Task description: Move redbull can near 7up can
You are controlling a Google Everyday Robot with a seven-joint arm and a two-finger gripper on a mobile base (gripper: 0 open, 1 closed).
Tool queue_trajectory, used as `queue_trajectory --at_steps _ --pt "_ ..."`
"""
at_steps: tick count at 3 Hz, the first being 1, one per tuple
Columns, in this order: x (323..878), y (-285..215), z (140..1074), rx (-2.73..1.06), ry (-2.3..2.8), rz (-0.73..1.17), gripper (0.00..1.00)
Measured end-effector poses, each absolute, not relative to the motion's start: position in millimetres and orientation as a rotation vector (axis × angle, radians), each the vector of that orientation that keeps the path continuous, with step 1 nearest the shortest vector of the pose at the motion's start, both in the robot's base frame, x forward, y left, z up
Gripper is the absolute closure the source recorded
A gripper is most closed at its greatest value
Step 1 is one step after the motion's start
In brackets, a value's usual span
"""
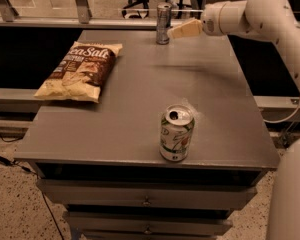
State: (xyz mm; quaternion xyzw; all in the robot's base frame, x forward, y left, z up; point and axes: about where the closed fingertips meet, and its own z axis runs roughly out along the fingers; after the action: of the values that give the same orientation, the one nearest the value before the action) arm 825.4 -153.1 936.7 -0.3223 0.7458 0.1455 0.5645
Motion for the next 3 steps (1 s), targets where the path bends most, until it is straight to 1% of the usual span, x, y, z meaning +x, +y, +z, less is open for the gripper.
queue_trajectory --at_steps 1,2,3 --pt "857 -147 932 -0.695 1.735 0.383 0.0" --pt "886 -139 912 -0.648 1.762 0.374 0.0" --pt "897 -133 899 -0.64 1.785 0.34 0.0"
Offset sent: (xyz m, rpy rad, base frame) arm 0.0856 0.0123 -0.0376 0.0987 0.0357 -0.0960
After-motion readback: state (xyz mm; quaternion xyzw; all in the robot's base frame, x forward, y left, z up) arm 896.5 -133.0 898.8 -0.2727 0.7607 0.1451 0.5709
